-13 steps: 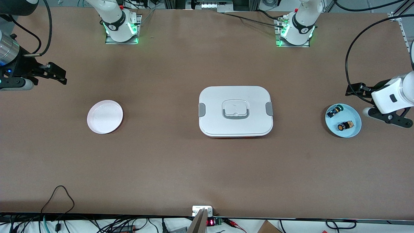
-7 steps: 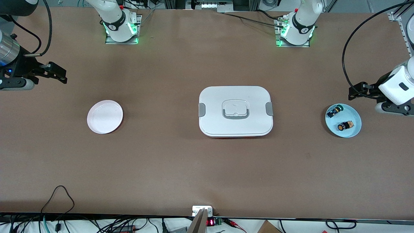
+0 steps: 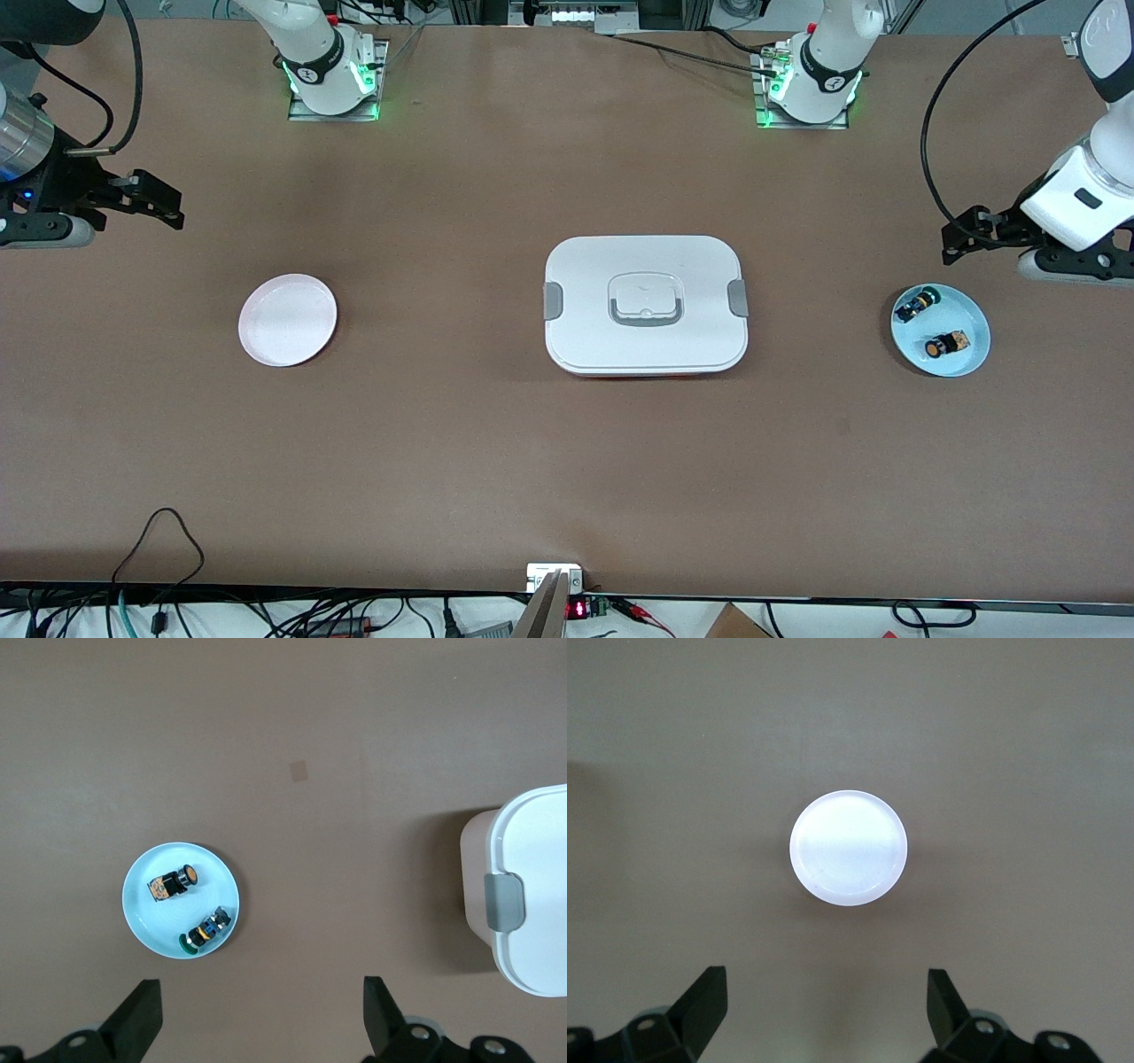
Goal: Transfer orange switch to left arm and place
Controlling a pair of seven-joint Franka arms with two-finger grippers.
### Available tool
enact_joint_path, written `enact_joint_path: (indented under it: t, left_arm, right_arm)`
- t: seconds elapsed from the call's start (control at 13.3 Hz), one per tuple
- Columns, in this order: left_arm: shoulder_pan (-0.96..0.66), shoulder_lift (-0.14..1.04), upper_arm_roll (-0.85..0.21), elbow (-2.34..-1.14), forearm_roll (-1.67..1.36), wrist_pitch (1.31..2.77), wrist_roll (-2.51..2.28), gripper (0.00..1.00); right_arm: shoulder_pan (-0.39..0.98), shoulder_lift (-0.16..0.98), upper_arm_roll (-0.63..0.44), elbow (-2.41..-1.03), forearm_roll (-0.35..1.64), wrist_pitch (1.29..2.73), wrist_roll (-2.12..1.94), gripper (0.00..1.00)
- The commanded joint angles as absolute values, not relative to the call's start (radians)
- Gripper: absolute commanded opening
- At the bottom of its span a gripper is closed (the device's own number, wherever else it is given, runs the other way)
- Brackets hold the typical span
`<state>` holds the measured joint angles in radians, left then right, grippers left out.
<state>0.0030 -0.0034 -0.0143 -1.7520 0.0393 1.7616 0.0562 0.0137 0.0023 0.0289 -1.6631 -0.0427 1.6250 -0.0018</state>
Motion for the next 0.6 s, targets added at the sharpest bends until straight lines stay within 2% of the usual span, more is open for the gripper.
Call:
enact_joint_path:
  t: [0.0,0.53]
  left_arm:
    - [-0.006,-0.015,-0.008,-1.735,0.02,1.697,0.02,1.0]
    - [-0.003,-0.012,-0.009,-1.733,0.018,1.695,0.021,1.0]
  right_arm:
    - [0.006,0.009,0.034,-1.638,-0.028,1.603,0.008,1.0]
    - [0.008,0.009,0.034,-1.638,-0.028,1.605,0.009,1.0]
